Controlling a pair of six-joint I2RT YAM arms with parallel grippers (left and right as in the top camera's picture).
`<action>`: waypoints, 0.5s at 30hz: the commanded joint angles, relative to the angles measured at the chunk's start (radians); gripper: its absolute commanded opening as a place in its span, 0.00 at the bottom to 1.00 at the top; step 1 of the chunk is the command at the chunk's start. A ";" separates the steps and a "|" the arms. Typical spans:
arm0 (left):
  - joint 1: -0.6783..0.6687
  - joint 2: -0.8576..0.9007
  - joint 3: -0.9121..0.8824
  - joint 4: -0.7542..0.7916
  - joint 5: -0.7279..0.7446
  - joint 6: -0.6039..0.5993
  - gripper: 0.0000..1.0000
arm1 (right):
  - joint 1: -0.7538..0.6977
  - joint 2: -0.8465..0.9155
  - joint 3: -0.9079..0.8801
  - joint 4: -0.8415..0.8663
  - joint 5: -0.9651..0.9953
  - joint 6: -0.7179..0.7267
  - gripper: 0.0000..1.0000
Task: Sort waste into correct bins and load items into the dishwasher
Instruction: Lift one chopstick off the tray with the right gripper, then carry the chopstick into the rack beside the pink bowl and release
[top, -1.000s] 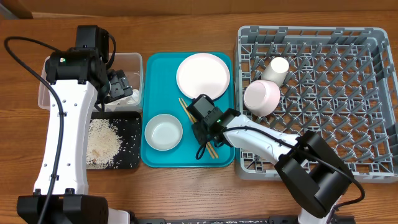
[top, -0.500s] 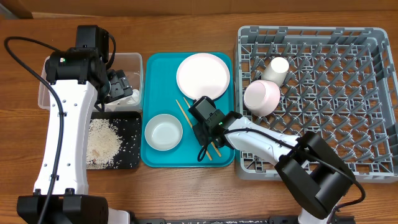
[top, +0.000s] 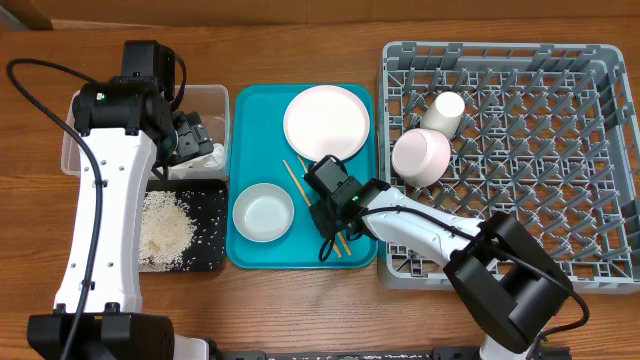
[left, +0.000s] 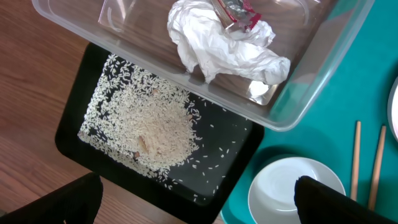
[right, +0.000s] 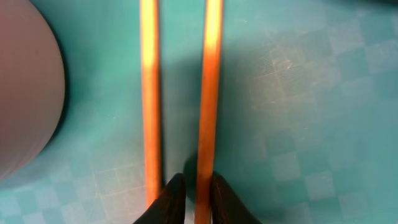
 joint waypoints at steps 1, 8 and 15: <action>0.002 -0.004 0.010 0.001 -0.013 -0.003 1.00 | -0.002 -0.018 -0.013 -0.007 -0.022 -0.015 0.08; 0.002 -0.004 0.010 0.001 -0.013 -0.004 1.00 | -0.002 -0.084 0.098 -0.097 -0.042 -0.019 0.04; 0.002 -0.004 0.010 0.001 -0.013 -0.004 1.00 | -0.006 -0.272 0.209 -0.178 -0.060 -0.018 0.04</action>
